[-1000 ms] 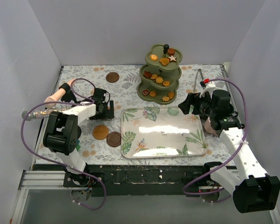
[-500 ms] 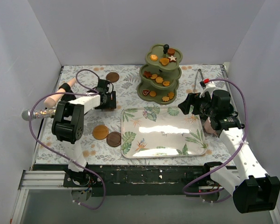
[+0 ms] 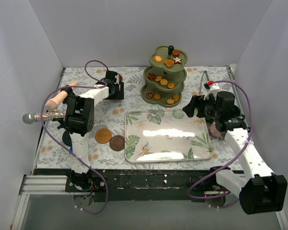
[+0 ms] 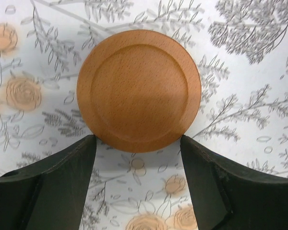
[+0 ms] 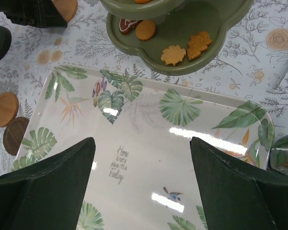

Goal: Serve the afternoon tea
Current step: Move the coaster to the center of the board.

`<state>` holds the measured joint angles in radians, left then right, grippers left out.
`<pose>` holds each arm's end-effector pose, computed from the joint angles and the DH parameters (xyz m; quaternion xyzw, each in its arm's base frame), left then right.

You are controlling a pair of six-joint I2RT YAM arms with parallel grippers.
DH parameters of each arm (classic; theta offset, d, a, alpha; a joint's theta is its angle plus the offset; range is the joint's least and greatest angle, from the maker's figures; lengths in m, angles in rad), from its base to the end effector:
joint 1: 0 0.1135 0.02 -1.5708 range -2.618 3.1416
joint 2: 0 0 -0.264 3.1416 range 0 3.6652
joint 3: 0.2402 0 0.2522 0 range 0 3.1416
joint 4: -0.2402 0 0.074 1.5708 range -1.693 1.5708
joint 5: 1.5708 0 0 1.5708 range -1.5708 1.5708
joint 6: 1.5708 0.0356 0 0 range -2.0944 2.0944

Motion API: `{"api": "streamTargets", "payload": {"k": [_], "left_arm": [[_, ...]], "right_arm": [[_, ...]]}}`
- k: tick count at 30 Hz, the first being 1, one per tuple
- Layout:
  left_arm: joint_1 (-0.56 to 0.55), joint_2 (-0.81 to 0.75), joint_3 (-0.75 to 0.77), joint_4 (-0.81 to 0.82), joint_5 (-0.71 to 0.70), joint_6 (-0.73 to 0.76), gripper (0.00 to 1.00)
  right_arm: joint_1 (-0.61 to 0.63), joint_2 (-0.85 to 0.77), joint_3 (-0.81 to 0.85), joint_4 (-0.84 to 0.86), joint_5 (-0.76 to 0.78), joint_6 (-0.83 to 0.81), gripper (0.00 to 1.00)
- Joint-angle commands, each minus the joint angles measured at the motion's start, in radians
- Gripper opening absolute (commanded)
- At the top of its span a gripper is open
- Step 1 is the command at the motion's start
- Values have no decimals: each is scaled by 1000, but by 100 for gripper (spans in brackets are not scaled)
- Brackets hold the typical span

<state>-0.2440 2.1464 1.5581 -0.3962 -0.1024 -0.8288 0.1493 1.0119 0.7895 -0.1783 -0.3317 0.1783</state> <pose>0.4485 -0.1079 0.1578 -0.2897 0.9112 -0.1054 0.2731 0.2270 0.0459 0.2998 -0.0792 0.8235 0.2246 0.5149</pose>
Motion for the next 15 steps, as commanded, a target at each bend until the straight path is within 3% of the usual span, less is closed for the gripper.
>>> {"api": "streamTargets", "payload": {"k": [1,15], "left_arm": [[-26,130,36,-89,92,17,69],[-63,220,186,-105,135,-23,70]], "right_arm": [[4,22,37,46,-4,-17,88],[3,51,39,57,-10,-20,88]]}}
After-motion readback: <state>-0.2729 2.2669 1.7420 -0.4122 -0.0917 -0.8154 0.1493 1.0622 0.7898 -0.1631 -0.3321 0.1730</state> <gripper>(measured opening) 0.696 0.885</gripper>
